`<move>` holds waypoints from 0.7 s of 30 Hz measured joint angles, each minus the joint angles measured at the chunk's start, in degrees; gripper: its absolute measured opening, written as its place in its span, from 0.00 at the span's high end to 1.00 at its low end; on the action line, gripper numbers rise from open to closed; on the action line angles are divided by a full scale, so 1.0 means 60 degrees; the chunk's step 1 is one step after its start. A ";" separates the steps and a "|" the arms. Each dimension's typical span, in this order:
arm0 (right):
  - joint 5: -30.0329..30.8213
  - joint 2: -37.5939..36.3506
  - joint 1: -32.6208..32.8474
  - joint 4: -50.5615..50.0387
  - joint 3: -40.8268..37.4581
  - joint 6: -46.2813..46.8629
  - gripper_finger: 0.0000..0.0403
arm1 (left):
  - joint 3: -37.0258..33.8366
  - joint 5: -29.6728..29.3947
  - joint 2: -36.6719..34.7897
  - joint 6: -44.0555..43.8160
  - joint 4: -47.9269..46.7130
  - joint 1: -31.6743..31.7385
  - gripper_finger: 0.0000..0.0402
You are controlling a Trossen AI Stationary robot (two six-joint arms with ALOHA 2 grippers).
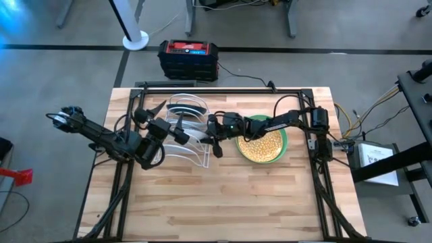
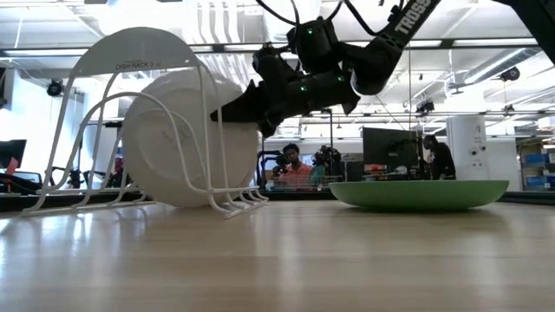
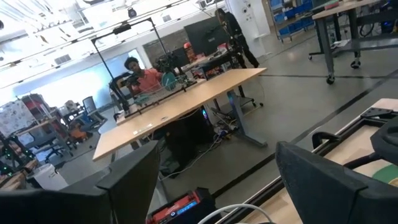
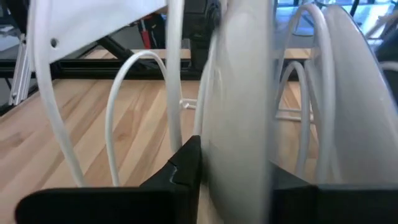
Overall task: Sort dishes
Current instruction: Put the blue pattern plate in the dish rack
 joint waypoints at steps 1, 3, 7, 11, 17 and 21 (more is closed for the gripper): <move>0.0000 0.0000 0.0000 -0.0031 0.0040 -0.0082 0.87 | 0.0000 0.0000 0.0000 -0.0003 0.0000 0.0000 0.24; -0.0005 0.0000 0.0004 -0.0238 0.0114 -0.0201 0.90 | 0.0000 0.0000 0.0000 -0.0007 0.0000 0.0000 0.24; -0.0011 0.0000 0.0004 -0.0261 0.0137 -0.0262 0.95 | 0.0000 -0.0007 0.0000 -0.0007 0.0000 0.0000 0.24; -0.0007 0.0000 0.0003 -0.0265 0.0137 -0.0260 0.94 | 0.0000 -0.0011 0.0000 -0.0007 0.0000 0.0000 0.24; 0.0001 -0.0004 -0.0004 -0.0286 0.0137 -0.0117 0.84 | 0.0000 -0.0015 0.0000 0.0033 0.0000 0.0000 0.24; 0.0025 -0.0004 -0.0004 -0.0294 0.0137 0.0050 0.78 | 0.0000 -0.0015 0.0000 0.0071 0.0000 0.0000 0.24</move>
